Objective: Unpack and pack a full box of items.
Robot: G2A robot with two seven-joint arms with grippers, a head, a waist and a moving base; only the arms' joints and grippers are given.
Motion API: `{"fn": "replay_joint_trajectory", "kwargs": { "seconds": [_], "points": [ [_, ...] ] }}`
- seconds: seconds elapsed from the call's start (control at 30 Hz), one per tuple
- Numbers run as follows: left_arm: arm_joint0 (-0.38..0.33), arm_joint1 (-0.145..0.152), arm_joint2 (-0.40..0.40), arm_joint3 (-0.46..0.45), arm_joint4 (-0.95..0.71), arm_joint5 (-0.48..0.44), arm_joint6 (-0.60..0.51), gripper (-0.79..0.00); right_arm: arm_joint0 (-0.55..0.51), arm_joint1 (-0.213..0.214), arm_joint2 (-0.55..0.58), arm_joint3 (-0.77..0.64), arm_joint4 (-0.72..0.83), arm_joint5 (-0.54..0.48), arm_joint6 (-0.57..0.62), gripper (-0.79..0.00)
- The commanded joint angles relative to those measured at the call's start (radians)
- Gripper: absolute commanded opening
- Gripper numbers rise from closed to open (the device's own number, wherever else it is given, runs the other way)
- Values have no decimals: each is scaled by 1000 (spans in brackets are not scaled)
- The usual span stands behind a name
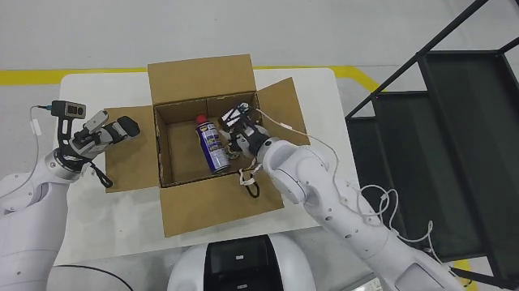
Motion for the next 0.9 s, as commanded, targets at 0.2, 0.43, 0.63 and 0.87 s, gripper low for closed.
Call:
{"fn": "replay_joint_trajectory", "kwargs": {
  "seconds": [0.2, 0.43, 0.63, 0.87],
  "points": [
    [0, 0, 0, 0, 0, 0, 0, 0, 140, -50, -82, 223, 19, 58, 21, -785],
    [0, 0, 0, 0, 0, 0, 0, 0, 224, -92, -141, 376, 41, 56, 36, -785],
    [0, 0, 0, 0, 0, 0, 0, 0, 276, -120, -177, 469, 54, 1, 31, -785],
    [0, 0, 0, 0, 0, 0, 0, 0, 320, -134, -195, 532, 22, -85, 80, -785]
  ]
}}
